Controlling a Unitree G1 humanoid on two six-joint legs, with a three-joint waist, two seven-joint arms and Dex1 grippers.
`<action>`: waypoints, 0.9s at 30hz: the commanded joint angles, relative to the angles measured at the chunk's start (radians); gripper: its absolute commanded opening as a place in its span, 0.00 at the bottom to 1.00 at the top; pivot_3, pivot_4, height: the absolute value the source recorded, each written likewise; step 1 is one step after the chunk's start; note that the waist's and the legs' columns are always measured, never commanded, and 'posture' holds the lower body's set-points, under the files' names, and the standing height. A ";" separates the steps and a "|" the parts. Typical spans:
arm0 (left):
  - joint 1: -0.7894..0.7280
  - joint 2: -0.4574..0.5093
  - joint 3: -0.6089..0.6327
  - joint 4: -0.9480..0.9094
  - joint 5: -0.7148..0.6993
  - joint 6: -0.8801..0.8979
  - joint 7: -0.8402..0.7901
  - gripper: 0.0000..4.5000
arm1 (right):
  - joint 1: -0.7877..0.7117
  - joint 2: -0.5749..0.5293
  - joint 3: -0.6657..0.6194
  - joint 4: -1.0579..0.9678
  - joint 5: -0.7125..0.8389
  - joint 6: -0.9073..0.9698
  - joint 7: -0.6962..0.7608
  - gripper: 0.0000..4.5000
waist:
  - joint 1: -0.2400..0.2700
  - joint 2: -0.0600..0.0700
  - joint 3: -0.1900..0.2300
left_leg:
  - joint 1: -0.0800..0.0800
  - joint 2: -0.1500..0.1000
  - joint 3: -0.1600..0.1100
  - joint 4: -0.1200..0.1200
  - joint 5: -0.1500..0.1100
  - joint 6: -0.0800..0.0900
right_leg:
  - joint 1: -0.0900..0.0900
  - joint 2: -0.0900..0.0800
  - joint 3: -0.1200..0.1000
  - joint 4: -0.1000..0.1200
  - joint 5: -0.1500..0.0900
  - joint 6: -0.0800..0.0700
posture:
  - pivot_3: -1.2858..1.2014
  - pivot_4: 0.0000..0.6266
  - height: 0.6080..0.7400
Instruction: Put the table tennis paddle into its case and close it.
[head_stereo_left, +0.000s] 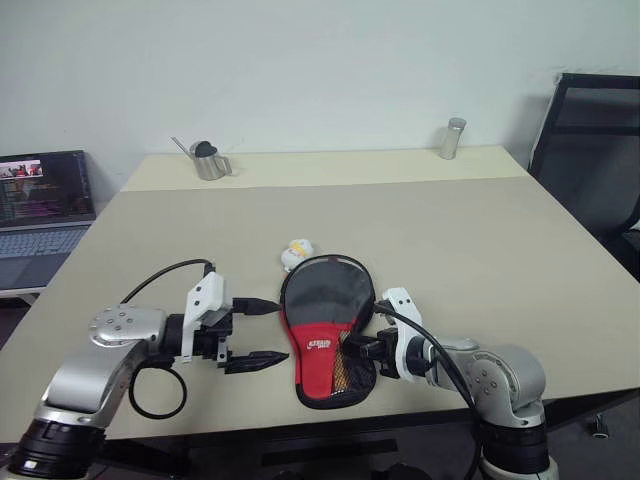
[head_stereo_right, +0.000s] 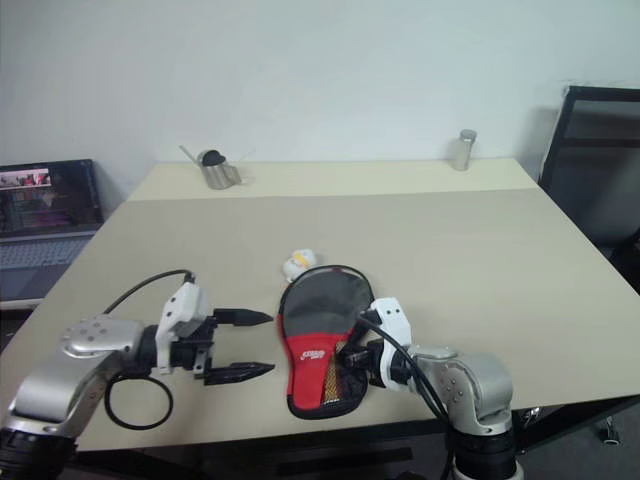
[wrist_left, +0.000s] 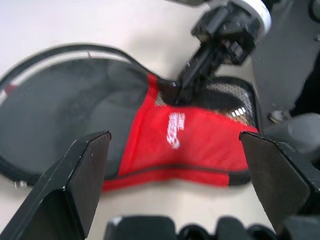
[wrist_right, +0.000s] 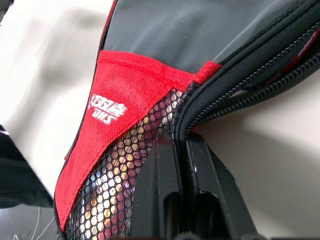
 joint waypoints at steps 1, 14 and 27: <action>0.016 0.039 0.043 -0.035 -0.028 -0.002 -0.034 1.00 | 0.017 0.017 0.018 -0.055 0.043 0.034 0.004 0.00 | 0.001 0.000 0.000 | 0.000 0.000 0.000 0.000 0.000 0.000 | 0.000 0.000 0.000 0.000 0.000 0.000 | 0.52 0.24 1.00; -0.023 0.025 0.014 -0.022 -0.010 -0.016 -0.015 1.00 | 0.070 0.036 -0.008 -0.062 0.017 0.043 -0.048 0.00 | 0.001 0.000 0.000 | 0.000 0.000 0.000 0.000 -0.001 -0.001 | 0.000 0.000 0.000 -0.002 0.000 0.000 | 0.52 0.24 1.00; -0.042 -0.016 -0.014 -0.019 0.002 -0.034 0.010 1.00 | -0.013 -0.241 0.004 -0.312 0.077 -0.015 0.031 0.90 | 0.009 0.000 0.000 | -0.001 0.000 0.000 0.000 -0.001 -0.001 | 0.000 0.000 0.000 -0.003 0.000 0.000 | 0.52 0.24 1.00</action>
